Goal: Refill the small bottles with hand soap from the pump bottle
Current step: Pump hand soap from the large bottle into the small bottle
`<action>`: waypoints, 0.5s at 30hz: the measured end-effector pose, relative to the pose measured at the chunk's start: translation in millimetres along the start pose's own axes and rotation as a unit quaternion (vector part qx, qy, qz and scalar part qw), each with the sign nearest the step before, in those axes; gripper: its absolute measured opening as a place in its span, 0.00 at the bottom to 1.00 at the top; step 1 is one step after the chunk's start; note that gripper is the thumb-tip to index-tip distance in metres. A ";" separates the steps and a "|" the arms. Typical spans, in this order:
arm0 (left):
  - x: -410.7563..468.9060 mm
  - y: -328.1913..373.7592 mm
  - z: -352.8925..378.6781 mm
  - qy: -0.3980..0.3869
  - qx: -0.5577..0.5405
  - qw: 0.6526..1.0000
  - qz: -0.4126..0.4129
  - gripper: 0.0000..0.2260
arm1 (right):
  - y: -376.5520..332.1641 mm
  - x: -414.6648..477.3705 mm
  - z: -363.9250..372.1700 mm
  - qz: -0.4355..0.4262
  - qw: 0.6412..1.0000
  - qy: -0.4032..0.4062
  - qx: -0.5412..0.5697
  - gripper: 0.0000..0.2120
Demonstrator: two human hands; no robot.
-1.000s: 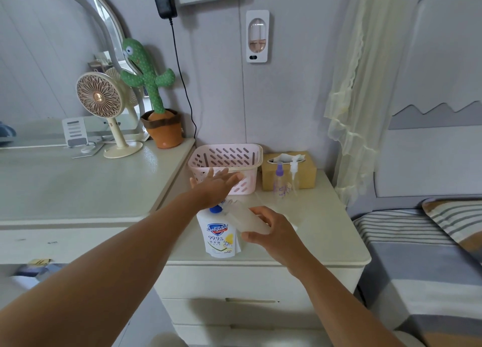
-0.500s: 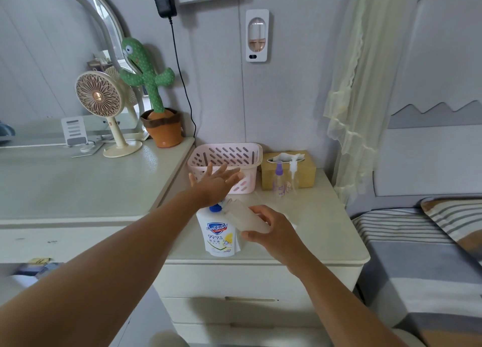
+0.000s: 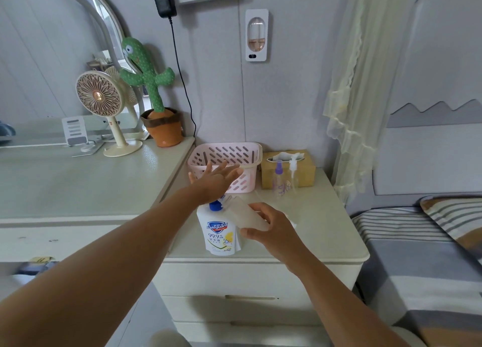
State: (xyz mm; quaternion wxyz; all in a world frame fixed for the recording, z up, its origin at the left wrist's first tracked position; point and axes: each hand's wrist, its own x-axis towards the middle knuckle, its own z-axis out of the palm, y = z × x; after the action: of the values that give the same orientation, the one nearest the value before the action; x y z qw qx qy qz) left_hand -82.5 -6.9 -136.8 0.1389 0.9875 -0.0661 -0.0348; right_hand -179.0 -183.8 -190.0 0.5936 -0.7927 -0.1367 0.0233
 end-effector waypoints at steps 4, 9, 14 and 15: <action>-0.9 -2.3 8.3 -0.005 0.003 1.000 -0.008 0.27 | 2.1 -1.1 1.5 -0.001 1.000 -0.001 -0.016 0.22; 0.7 -0.8 1.1 -0.005 0.014 1.000 0.003 0.27 | 0.7 0.4 0.3 0.002 1.000 0.001 -0.011 0.22; 2.5 -1.0 -1.0 -0.001 0.010 1.000 0.009 0.29 | -3.5 1.1 -1.6 -0.003 1.000 0.003 -0.021 0.21; 2.3 -1.7 1.3 0.002 0.004 1.000 0.007 0.28 | -2.8 0.7 -1.4 -0.004 1.000 0.003 -0.021 0.21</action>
State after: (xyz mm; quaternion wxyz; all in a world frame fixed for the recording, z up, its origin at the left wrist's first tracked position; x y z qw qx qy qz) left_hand -80.2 -5.9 -138.6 0.1358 0.9876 -0.0727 -0.0314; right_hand -178.5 -184.3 -186.9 0.5770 -0.8047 -0.1389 0.0159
